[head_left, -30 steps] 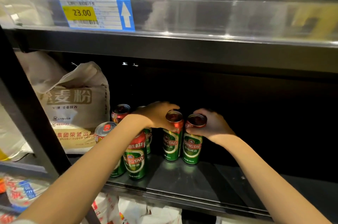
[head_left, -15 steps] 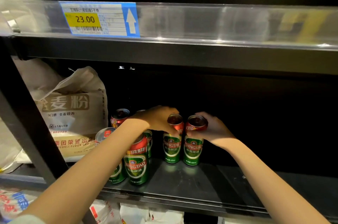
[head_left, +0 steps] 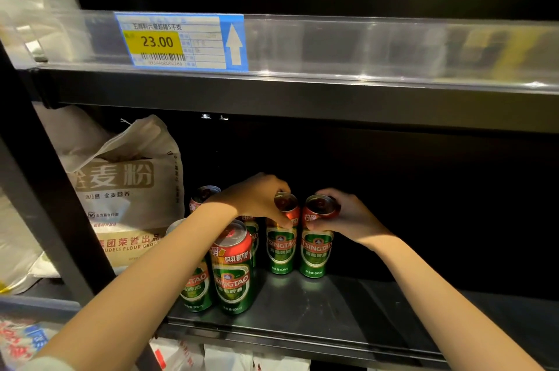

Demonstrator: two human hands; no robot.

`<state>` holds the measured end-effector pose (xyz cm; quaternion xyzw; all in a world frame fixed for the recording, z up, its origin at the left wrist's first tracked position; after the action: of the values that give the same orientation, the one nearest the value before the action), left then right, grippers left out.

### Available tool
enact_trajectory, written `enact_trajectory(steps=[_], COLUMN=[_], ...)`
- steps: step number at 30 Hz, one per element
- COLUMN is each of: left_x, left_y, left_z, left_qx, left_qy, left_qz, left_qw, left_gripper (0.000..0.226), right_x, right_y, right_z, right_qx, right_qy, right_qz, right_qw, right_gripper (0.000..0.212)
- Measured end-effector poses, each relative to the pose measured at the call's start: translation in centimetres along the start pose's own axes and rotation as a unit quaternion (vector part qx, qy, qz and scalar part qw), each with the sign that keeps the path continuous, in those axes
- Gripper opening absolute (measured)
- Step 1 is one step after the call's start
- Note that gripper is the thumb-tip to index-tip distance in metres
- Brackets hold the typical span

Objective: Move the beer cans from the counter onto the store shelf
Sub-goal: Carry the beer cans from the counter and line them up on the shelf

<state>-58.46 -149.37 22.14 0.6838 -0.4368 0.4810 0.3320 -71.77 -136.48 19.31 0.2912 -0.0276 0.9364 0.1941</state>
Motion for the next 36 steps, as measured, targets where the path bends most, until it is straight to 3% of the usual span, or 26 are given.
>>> enact_trajectory(steps=[11, 14, 17, 19, 21, 25, 29, 33, 36], left_x=[-0.1, -0.3, -0.1, 0.5, 1.3, 1.7, -1.9, -9.5, -14.9], left_y=[-0.2, -0.3, -1.1, -1.8, -2.7, -4.8, -8.3, -11.4, -14.7], left_z=[1.1, 1.4, 1.1, 0.2, -1.0, -4.9, -11.2, -18.5, -24.3], left_qx=[0.019, 0.029, 0.048, 0.040, 0.029, 0.010, -0.113, -0.247, -0.299], left_qy=[-0.017, -0.048, -0.047, -0.030, -0.011, -0.012, -0.073, -0.132, -0.200], left_qz=[0.005, 0.020, 0.023, 0.000, -0.010, -0.015, -0.067, 0.046, 0.170], left_qw=[1.000, 0.998, 0.997, 0.999, 0.999, 1.000, 0.989, 0.959, 0.917], left_gripper=[0.058, 0.068, 0.085, 0.082, 0.073, 0.063, 0.054, 0.050, 0.045], right_x=[-0.6, -0.9, -1.3, -1.3, -1.2, -0.1, 0.2, -0.8, -3.3], right_y=[0.5, 0.3, -0.3, -1.3, -3.1, -9.1, -18.5, -31.4, -42.9], right_z=[0.3, 0.5, 0.2, -0.2, -0.7, -1.1, -2.1, -3.0, -2.9], right_qx=[0.001, -0.022, -0.046, -0.059, -0.079, -0.092, -0.120, -0.228, -0.339], right_qy=[0.036, 0.020, -0.011, -0.001, 0.026, -0.110, -0.146, -0.148, -0.116], right_qz=[0.031, 0.041, 0.026, -0.015, -0.064, -0.153, -0.243, -0.338, -0.423], right_qw=[0.999, 0.999, 0.999, 0.998, 0.995, 0.978, 0.951, 0.901, 0.832], right_gripper=[0.054, 0.066, 0.092, 0.097, 0.086, 0.054, 0.049, 0.043, 0.037])
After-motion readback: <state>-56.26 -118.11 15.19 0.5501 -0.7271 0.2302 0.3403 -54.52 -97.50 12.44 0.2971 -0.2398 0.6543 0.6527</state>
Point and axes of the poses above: each hand's wrist, its own y-axis towards the middle knuckle, its own x-axis out of the back of the hand, z = x × y, the point moved 3 cm from there along y, towards the middle knuckle
